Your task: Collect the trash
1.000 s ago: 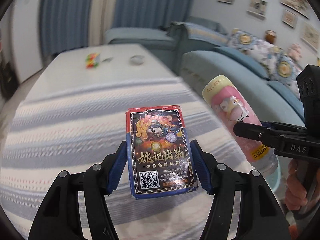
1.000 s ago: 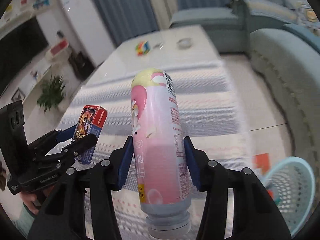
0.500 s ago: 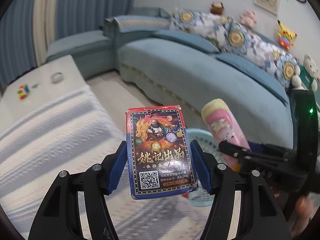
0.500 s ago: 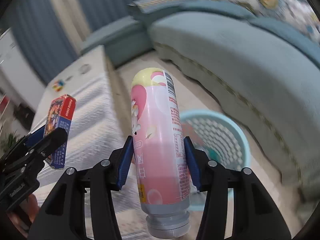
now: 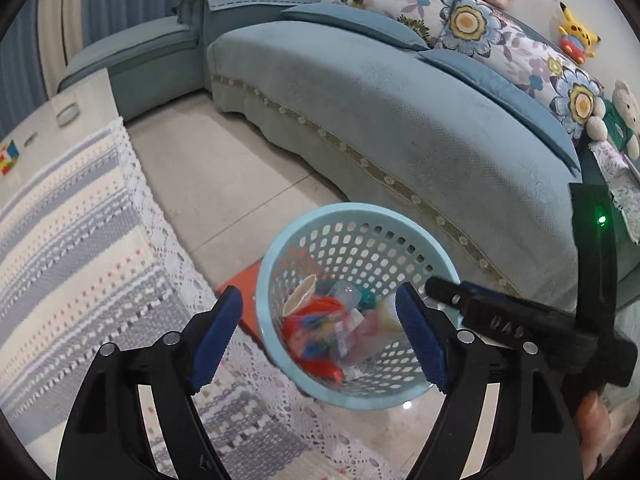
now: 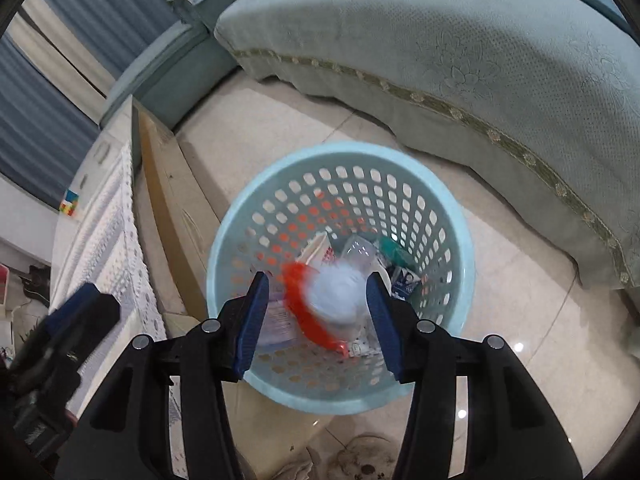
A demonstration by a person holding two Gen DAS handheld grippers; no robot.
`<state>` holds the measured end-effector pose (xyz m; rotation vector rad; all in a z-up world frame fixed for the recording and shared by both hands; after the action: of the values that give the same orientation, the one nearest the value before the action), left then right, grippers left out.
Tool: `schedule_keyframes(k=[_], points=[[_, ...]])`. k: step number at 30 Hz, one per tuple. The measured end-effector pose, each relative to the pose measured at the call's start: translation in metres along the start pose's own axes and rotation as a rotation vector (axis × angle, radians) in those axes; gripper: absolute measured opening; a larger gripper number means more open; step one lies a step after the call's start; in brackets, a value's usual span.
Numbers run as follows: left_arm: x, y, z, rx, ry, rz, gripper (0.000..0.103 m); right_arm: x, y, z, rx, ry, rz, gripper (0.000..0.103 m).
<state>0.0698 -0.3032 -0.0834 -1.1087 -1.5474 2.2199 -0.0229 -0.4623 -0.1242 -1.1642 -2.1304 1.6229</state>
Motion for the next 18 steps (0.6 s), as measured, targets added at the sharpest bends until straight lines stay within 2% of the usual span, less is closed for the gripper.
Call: schedule_keyframes(k=[5, 11, 14, 17, 18], points=[[0.013, -0.027, -0.009, -0.006, 0.009, 0.057, 0.077, 0.006, -0.01, 0.001, 0.006, -0.014, 0.052, 0.047], [0.034, -0.088, -0.025, 0.0, -0.017, 0.175, 0.077, 0.022, -0.05, -0.044, 0.023, -0.159, 0.175, 0.047], [0.049, -0.122, -0.033, -0.043, -0.036, 0.249, 0.077, 0.042, -0.083, -0.076, 0.046, -0.232, 0.28, 0.047], [0.064, -0.15, -0.04, -0.091, -0.054, 0.309, 0.08, 0.061, -0.106, -0.1, 0.044, -0.272, 0.348, 0.048], [0.072, -0.16, -0.044, -0.109, -0.071, 0.338, 0.083, 0.066, -0.11, -0.105, 0.046, -0.278, 0.365, 0.051]])
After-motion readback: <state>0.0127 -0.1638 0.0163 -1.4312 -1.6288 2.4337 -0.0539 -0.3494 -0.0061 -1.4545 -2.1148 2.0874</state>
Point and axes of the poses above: each gripper's, at about its wrist camera, not at the fingertips, and y roughly the way its jaws point, z to its right, x to its underside, the point moved 1 cm from there along y, roughly the way its jaws point, and after that the axes turned 10 degrees about -z, right-handed, at the moved point
